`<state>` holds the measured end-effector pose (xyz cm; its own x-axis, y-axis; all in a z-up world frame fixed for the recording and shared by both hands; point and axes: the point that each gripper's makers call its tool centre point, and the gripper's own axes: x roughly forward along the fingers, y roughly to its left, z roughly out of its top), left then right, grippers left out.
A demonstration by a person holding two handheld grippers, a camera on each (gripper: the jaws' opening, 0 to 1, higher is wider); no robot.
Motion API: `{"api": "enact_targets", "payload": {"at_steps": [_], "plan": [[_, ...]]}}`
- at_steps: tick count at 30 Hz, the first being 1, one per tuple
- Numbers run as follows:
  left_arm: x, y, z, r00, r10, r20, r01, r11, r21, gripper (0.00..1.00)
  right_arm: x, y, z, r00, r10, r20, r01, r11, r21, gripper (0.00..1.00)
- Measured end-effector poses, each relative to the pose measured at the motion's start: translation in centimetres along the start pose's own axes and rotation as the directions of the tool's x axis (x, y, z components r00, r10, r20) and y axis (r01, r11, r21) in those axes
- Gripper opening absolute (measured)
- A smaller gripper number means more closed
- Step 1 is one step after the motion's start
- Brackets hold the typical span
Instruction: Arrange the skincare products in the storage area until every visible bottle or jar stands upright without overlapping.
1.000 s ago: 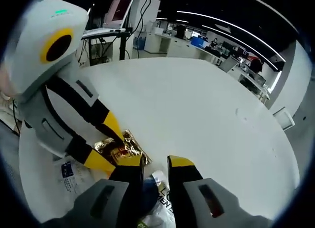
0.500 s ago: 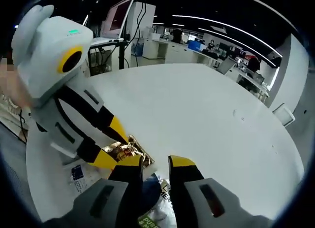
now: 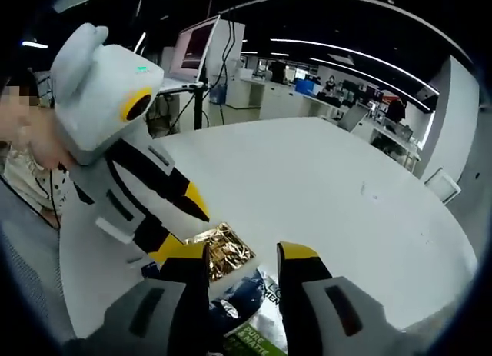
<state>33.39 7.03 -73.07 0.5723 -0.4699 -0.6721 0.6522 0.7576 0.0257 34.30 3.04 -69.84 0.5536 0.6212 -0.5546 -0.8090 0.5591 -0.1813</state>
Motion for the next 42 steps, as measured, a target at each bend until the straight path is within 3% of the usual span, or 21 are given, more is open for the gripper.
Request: {"api": "enact_targets", "payload": {"at_steps": [8,20,29,36,42], "plan": [[-2.3,-0.8,0.3,0.999,0.023,0.023,-0.023,1.0,-0.009,0.43,-2.8,1.5,0.1,0.999,-0.003,0.045,0.003,1.0,-0.007,0.48],[-5.0,-3.1,-0.1,0.998,0.041,0.038,-0.039,0.999,-0.032,0.59,-7.2,3.9,0.3,0.994,0.021,0.111,-0.021,1.0,0.0,0.63],[-7.7,-4.8,-1.0,0.998,0.049,0.04,-0.046,0.997,-0.065,0.7,-12.3,5.0,-0.4,0.988,0.009,0.153,-0.015,0.999,0.038,0.68],[-10.1,-5.3,-2.1,0.997,0.058,0.048,-0.052,0.992,-0.111,0.79,-16.4,3.4,-3.0,0.987,-0.067,0.143,0.052,0.993,0.107,0.79],[-12.5,-5.9,-2.0,0.994,0.078,0.081,-0.062,0.98,-0.189,0.88,-20.7,1.7,-4.1,0.976,-0.158,0.152,0.124,0.97,0.208,0.89]]}}
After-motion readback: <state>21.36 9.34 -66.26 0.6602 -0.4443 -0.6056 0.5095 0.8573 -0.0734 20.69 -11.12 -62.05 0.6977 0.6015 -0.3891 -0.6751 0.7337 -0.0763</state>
